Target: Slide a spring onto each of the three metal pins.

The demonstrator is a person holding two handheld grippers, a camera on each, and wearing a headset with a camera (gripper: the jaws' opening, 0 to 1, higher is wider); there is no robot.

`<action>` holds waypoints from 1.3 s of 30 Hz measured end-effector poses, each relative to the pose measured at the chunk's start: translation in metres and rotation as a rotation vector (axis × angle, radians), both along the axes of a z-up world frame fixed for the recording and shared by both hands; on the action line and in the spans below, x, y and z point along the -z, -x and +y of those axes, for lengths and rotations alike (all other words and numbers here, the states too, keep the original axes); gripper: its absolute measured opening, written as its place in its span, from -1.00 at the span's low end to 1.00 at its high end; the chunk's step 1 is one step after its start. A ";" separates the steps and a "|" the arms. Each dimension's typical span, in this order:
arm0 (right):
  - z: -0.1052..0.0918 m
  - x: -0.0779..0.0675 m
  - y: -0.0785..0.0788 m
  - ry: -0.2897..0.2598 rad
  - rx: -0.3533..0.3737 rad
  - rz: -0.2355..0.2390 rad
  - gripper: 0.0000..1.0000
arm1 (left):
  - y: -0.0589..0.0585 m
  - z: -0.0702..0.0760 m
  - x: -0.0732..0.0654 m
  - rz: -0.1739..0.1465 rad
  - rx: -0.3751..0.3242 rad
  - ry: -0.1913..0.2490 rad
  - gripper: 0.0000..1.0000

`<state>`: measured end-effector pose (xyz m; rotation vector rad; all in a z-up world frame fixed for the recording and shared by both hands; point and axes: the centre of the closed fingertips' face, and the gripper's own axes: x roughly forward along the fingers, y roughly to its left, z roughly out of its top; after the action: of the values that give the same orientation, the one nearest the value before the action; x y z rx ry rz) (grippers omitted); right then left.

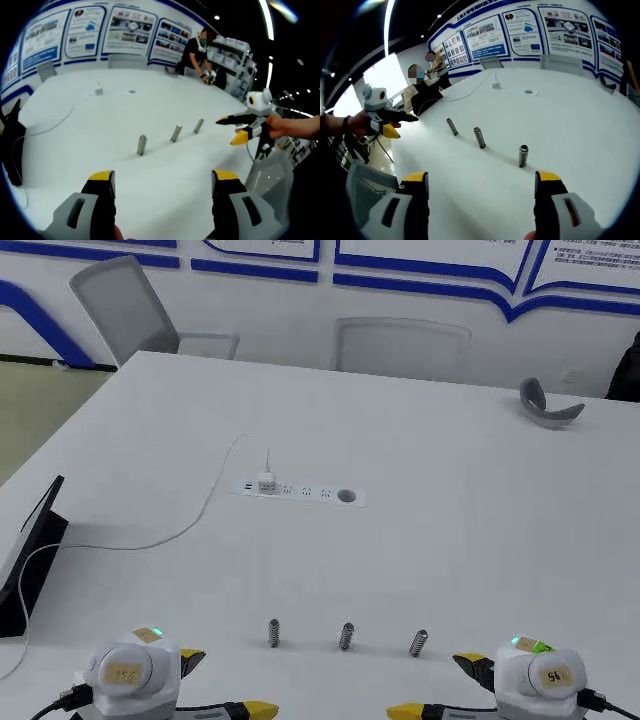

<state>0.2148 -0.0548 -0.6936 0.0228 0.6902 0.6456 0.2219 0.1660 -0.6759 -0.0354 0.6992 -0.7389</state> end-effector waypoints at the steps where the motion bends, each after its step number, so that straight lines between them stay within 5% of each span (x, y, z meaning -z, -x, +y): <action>1: 0.000 0.000 0.001 -0.003 0.003 -0.001 0.78 | -0.001 0.000 -0.001 0.000 -0.001 0.001 0.61; 39: 0.009 -0.007 0.014 -0.010 0.006 -0.013 0.79 | -0.001 0.008 -0.004 -0.009 -0.001 -0.009 0.56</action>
<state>0.2005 -0.0453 -0.6868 0.0299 0.6744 0.6431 0.2232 0.1740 -0.6716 -0.0243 0.6934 -0.7351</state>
